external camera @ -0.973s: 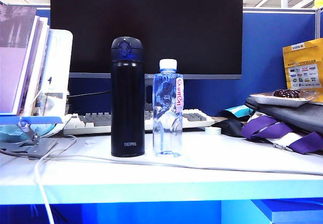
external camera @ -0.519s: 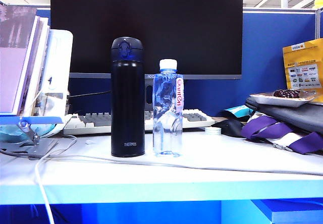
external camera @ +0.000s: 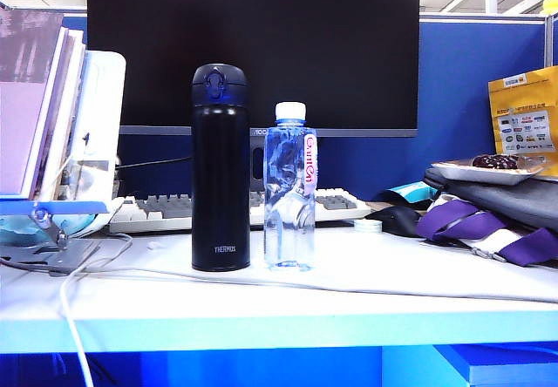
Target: Pick up the mineral water bottle and place it vertically to the right of the black thermos cup.
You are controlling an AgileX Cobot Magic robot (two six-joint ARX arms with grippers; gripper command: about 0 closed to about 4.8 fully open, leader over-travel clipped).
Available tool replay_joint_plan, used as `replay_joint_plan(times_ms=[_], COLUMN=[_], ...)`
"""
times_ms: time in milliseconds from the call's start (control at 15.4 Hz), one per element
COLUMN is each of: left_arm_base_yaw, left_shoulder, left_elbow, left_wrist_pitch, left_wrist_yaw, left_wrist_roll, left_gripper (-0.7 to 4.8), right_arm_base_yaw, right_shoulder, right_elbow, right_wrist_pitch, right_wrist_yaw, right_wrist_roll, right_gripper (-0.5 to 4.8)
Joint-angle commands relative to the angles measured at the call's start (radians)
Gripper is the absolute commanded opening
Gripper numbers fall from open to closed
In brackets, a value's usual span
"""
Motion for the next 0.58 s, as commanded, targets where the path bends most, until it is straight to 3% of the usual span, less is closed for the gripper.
replay_joint_plan(times_ms=[65, 130, 195, 259, 324, 584], left_arm_base_yaw=[0.002, 0.001, 0.002, 0.001, 0.001, 0.002], left_shoulder=[-0.003, -0.003, -0.003, -0.003, -0.003, -0.003], left_elbow=[0.0, 0.0, 0.0, 0.0, 0.0, 0.0], left_wrist_pitch=[-0.005, -0.023, -0.028, -0.029, -0.029, -0.029], left_wrist_yaw=[0.011, 0.019, 0.019, 0.021, 0.019, 0.003], left_wrist_roll=[0.004, 0.005, 0.008, 0.034, 0.037, 0.045], left_gripper=[4.79, 4.79, 4.38, 1.12, 0.07, -0.05], right_arm_base_yaw=[0.0, 0.0, 0.0, 0.0, 0.0, 0.0], right_shoulder=[0.0, 0.0, 0.0, 0.0, 0.0, 0.0], right_elbow=[-0.002, -0.002, -0.002, -0.002, -0.002, -0.002], right_wrist_pitch=[-0.003, -0.003, -0.003, -0.004, -0.003, -0.003], right_wrist_yaw=[0.0, 0.0, 0.0, 0.0, 0.0, 0.0], right_wrist_roll=[0.003, 0.003, 0.003, 0.003, 0.003, 0.003], right_gripper=[0.22, 0.22, 0.22, 0.22, 0.22, 0.22])
